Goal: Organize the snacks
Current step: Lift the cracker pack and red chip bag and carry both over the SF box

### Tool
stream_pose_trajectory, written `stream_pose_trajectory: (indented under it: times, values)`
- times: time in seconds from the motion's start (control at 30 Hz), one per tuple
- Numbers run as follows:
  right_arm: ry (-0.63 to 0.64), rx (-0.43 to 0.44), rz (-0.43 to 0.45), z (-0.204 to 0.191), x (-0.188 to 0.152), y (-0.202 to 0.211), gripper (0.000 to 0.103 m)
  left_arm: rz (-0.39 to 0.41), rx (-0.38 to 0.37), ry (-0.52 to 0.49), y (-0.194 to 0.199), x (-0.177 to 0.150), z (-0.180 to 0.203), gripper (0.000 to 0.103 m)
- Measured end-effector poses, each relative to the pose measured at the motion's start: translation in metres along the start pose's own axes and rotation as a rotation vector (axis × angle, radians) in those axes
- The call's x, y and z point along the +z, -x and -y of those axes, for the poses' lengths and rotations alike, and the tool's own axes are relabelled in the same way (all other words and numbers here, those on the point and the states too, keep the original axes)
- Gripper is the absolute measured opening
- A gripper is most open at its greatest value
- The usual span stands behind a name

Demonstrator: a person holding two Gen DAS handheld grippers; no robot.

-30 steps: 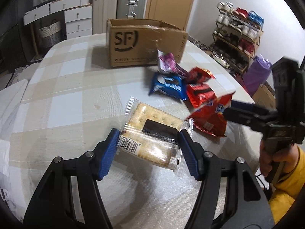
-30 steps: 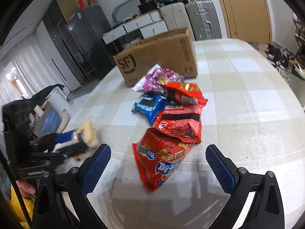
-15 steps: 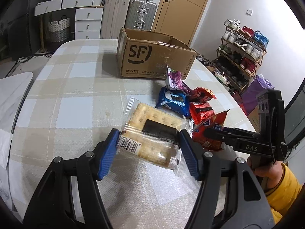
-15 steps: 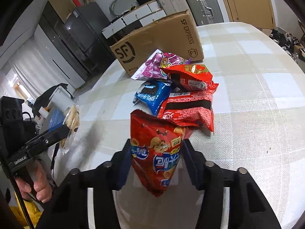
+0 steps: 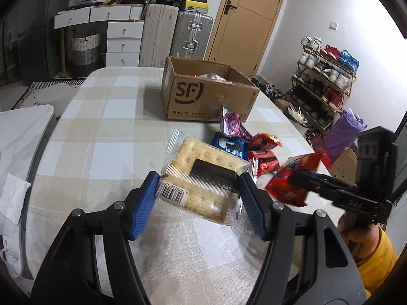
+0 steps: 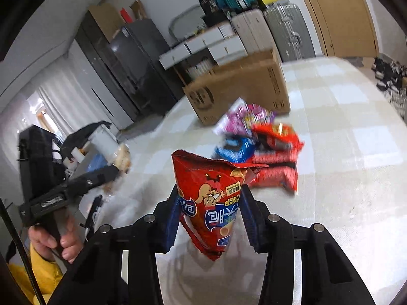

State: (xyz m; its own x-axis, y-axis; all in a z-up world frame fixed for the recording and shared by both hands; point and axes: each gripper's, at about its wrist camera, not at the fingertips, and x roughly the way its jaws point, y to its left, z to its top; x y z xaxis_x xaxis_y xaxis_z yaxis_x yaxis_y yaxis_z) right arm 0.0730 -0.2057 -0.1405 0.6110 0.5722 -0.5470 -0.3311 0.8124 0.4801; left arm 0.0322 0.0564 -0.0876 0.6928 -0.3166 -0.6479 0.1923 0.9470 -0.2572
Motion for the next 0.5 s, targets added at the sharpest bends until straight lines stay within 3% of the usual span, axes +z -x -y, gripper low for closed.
stream_pose_trajectory:
  times: [0.27,0.5]
  values:
    - [0.061,0.052,0.098,-0.028,0.022,0.042,0.044,0.053,0.037,-0.015,0.032,0.015,0.014,0.062]
    - [0.057,0.073,0.144,-0.036,0.034,0.067,0.044,0.082,0.014,-0.046,0.053,0.021,0.030,0.062]
